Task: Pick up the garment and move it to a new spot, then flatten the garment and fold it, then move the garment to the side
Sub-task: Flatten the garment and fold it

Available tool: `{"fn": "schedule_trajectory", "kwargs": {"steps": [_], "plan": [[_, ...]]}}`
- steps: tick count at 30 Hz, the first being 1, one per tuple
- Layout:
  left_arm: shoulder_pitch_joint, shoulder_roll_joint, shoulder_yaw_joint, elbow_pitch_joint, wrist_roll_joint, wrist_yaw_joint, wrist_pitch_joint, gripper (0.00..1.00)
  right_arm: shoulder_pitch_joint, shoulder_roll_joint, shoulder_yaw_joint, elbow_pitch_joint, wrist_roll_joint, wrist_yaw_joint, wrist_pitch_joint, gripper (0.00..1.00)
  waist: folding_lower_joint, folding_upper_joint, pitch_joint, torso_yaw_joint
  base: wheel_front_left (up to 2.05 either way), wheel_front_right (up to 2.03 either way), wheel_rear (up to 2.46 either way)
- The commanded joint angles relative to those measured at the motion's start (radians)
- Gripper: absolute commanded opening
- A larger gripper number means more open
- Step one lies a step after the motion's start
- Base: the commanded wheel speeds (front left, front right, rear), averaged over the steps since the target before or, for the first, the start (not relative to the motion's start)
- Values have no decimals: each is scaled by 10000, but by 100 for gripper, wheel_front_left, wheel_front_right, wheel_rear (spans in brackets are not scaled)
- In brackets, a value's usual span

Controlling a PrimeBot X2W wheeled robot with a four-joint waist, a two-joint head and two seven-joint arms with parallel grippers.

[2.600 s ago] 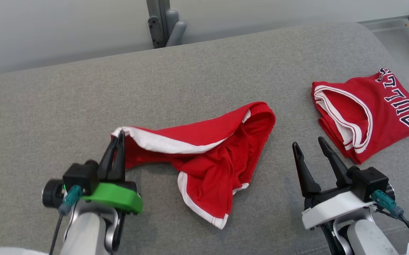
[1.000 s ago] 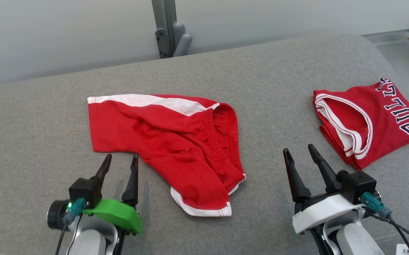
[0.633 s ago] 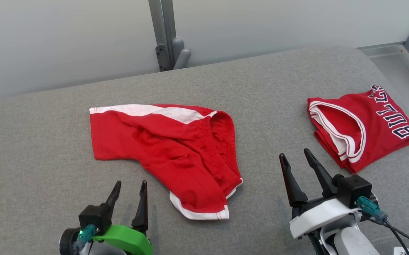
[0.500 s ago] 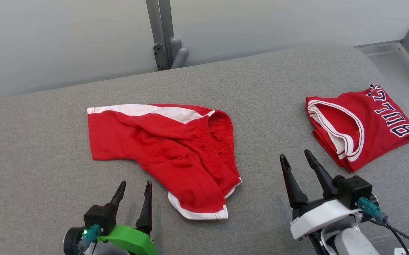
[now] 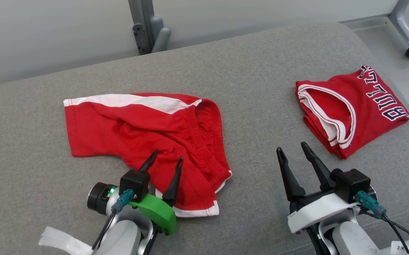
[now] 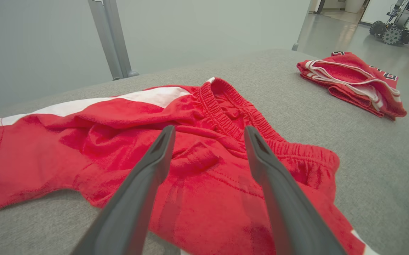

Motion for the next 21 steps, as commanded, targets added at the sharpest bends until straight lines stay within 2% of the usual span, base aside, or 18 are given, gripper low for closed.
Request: {"fn": "schedule_trajectory", "kwargs": {"steps": [1, 11, 12, 13, 14, 21], "plan": [[-302, 55, 30, 184, 50, 50, 4, 100, -111, -34, -23, -15, 81, -2, -25, 100, 0, -1, 298, -305, 0, 0, 0], [-1196, 58, 43, 1622, 867, 310, 3, 100, -282, -22, -94, -36, 101, -2, -25, 100, 0, -1, 677, -590, 0, 0, 0], [-1250, 59, 61, 1680, 911, 314, 3, 96, -287, -17, -105, -35, 94, -2, -25, 100, 0, -1, 703, -584, 0, 0, 0], [-1279, 59, 85, 1717, 922, 309, 3, 40, -294, -13, -107, -34, 83, -2, -25, 100, 0, -1, 724, -573, 0, 0, 0], [-1281, 59, 104, 1749, 942, 313, 3, 0, -314, -8, -113, -32, 76, -2, -25, 100, 0, -1, 740, -557, 0, 0, 0], [-1231, 56, 482, 1351, 862, 298, 3, 0, -393, 21, -201, -75, 54, -2, -25, 100, 0, -1, 800, -280, 0, 0, 0]]}}
